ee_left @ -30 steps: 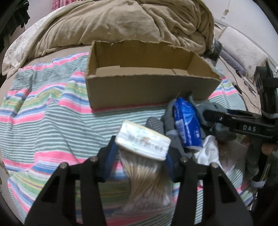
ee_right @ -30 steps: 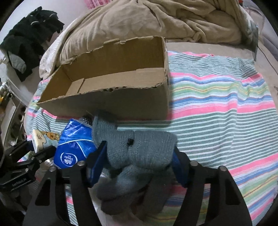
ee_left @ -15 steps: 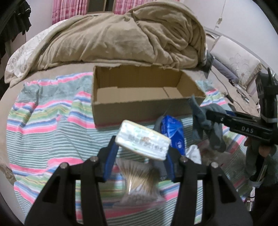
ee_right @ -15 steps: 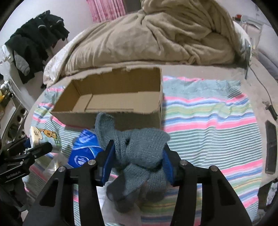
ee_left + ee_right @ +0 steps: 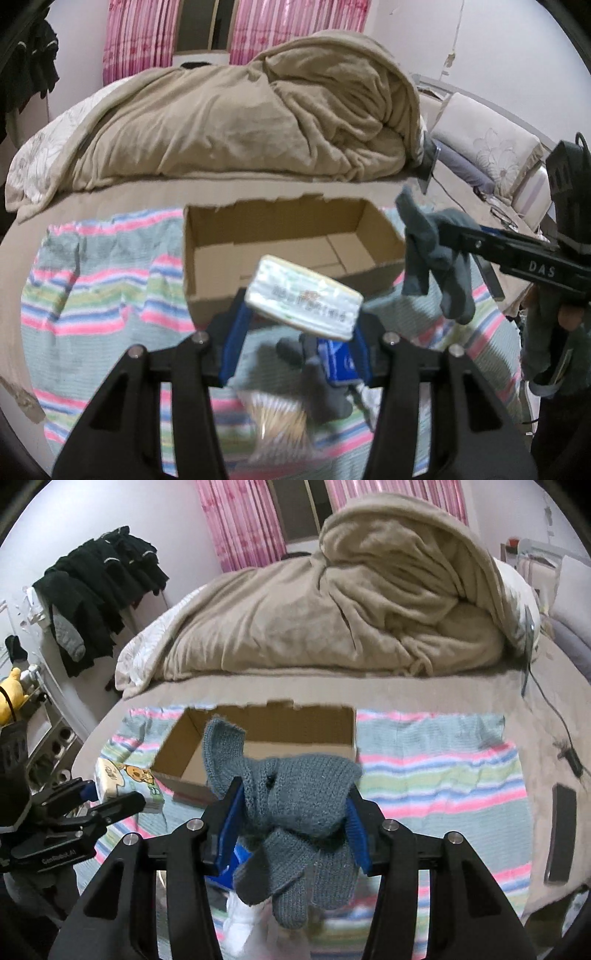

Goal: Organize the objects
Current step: 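Carry card pack and grey gloves into the box and open both grippers, then grasp the cotton swab bag with the left gripper while the right grasps the clear bag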

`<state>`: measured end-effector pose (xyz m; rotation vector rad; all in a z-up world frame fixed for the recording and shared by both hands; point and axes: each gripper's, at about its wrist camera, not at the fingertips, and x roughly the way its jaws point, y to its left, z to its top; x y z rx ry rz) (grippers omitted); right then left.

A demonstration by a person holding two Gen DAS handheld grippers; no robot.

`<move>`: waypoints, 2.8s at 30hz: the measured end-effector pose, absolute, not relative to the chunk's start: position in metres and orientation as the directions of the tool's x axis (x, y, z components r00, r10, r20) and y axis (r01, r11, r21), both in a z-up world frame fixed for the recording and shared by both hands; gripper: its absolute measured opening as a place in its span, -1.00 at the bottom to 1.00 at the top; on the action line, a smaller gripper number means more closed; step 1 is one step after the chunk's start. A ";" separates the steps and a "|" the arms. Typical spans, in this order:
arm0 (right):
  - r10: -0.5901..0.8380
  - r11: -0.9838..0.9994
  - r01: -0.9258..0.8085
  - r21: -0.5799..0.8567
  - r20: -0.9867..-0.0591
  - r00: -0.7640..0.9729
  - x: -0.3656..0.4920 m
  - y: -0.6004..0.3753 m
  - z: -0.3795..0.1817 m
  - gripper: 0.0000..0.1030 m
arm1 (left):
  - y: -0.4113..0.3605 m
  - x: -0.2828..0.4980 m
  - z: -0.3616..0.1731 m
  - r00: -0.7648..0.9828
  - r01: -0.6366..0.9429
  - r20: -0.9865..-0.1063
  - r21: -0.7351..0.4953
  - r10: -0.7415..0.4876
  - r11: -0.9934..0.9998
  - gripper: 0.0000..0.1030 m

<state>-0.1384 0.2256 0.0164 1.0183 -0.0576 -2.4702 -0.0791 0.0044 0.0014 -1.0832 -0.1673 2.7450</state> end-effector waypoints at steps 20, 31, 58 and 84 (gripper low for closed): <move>-0.479 -0.862 0.451 0.230 -0.657 -0.581 -0.228 0.197 0.002 0.03 | 0.015 -0.166 -0.018 -0.762 -0.088 -0.613 -0.224 0.210 -0.971 -0.03; -0.456 -0.872 0.423 0.247 -0.723 -0.518 -0.258 0.187 -0.051 0.05 | 0.025 -0.197 -0.068 -0.677 -0.074 -0.694 -0.265 0.243 -0.961 -0.02; -0.428 -0.889 0.414 0.196 -0.677 -0.599 -0.180 0.204 0.007 0.35 | -0.013 -0.101 -0.007 -0.722 -0.032 -0.655 -0.293 0.225 -0.956 0.64; -0.370 -0.906 0.384 0.177 -0.771 -0.518 -0.091 0.226 -0.033 0.35 | -0.020 -0.030 -0.042 -0.642 0.007 -0.738 -0.279 0.210 -0.960 0.70</move>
